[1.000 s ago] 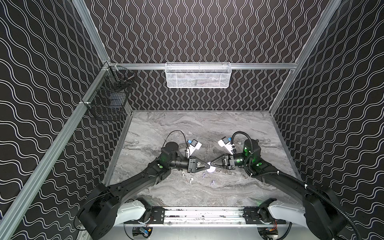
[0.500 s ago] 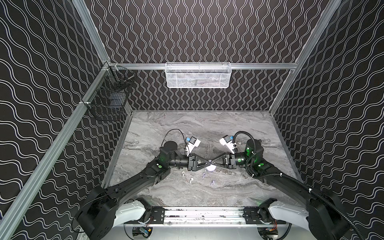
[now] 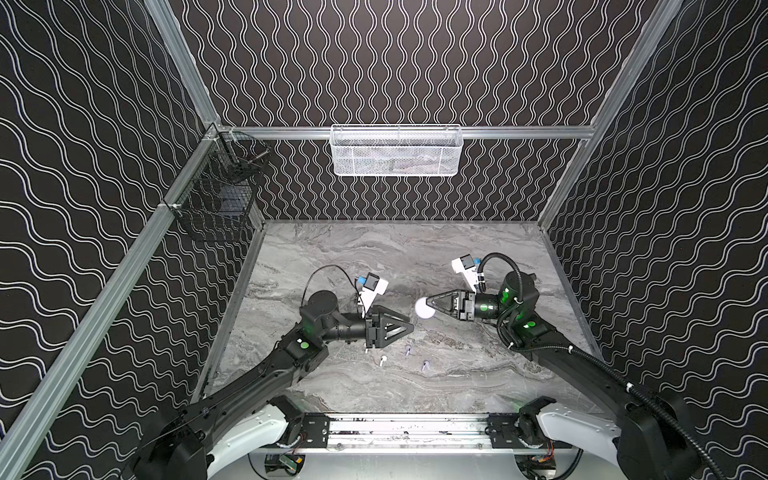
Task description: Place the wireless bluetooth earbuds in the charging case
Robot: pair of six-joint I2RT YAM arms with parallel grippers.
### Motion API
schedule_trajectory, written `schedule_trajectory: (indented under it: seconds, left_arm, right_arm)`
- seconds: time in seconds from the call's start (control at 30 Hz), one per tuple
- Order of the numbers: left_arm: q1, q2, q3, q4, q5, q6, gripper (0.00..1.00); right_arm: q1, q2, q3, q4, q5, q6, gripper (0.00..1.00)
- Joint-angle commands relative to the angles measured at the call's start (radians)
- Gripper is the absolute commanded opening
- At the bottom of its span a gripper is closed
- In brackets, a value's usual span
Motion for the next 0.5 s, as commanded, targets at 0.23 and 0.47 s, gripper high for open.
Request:
schedule_trajectory:
  seconds: [0.23, 0.47]
  left_arm:
    - [-0.001, 0.016, -0.061, 0.179, -0.087, -0.057, 0.53]
    - [-0.001, 0.032, -0.057, 0.227, -0.103, -0.075, 0.49]
  right_arm:
    - [0.021, 0.031, -0.095, 0.348, 0.196, 0.212, 0.15]
    - [0.116, 0.065, -0.089, 0.400, 0.252, 0.194, 0.16]
